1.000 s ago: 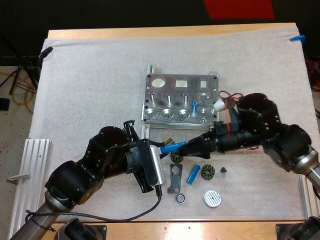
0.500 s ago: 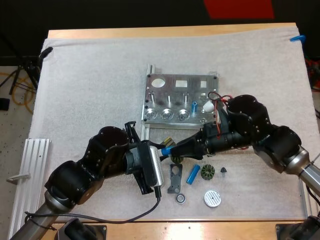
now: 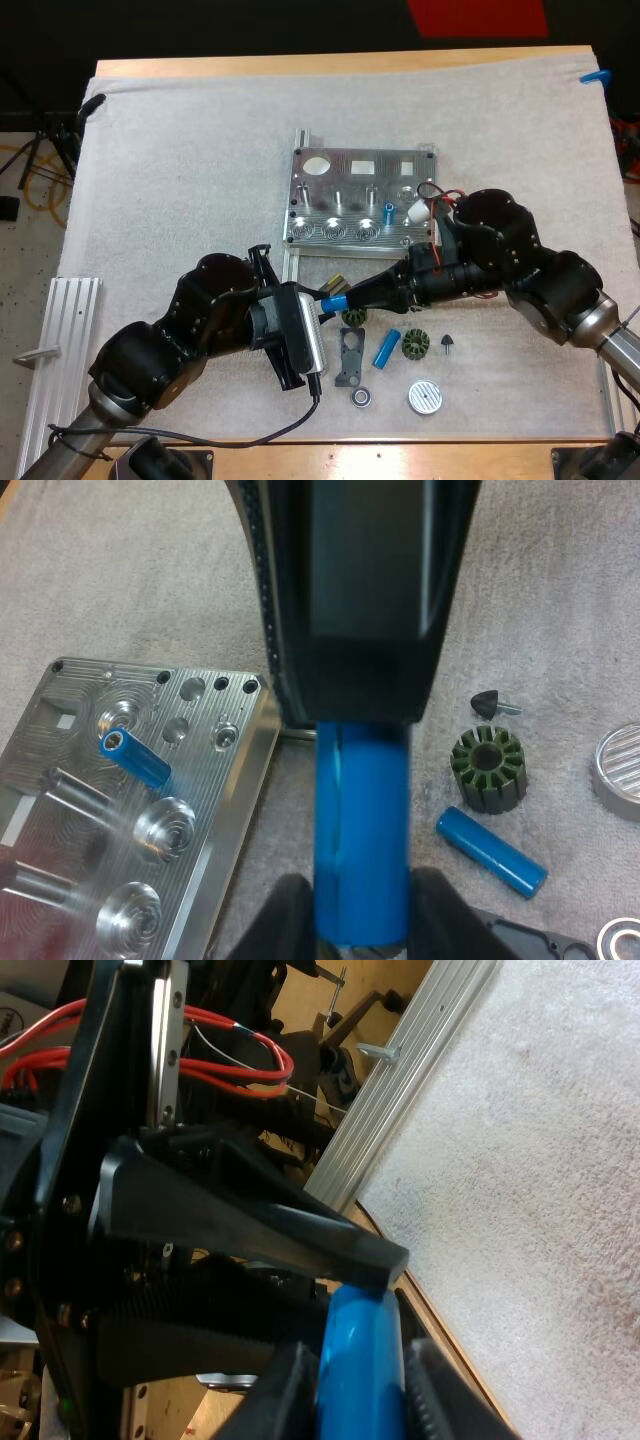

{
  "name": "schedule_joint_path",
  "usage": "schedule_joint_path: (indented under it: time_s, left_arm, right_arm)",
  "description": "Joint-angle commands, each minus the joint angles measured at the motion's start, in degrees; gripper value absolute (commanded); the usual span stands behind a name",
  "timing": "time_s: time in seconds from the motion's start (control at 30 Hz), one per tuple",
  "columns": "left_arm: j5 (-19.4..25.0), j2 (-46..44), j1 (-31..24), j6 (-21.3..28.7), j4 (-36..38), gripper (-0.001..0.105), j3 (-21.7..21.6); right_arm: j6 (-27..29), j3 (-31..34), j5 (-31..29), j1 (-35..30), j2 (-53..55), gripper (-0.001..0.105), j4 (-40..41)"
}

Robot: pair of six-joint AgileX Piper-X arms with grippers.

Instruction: Load cells from left to right

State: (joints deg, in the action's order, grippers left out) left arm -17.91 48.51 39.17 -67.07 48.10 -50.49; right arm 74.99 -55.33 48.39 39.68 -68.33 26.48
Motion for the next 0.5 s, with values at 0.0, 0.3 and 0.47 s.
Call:
schedule_joint_path:
  time_s: [0.0,0.3,0.47]
  left_arm:
    - [0.2,-0.3,0.0,-0.5,-0.7,0.013,-0.9]
    - [3.4,-0.3,0.0,-6.7,0.3,0.065,-4.8]
    - [7.2,-1.2,0.0,-10.6,3.0,0.065,-4.8]
  right_arm:
    - [0.2,-0.2,1.4,0.0,0.3,0.0,-0.6]
    - [0.2,-0.4,-6.4,-0.1,0.3,0.0,-0.5]
    - [0.8,-1.3,-12.9,-0.1,0.3,0.0,-0.2]
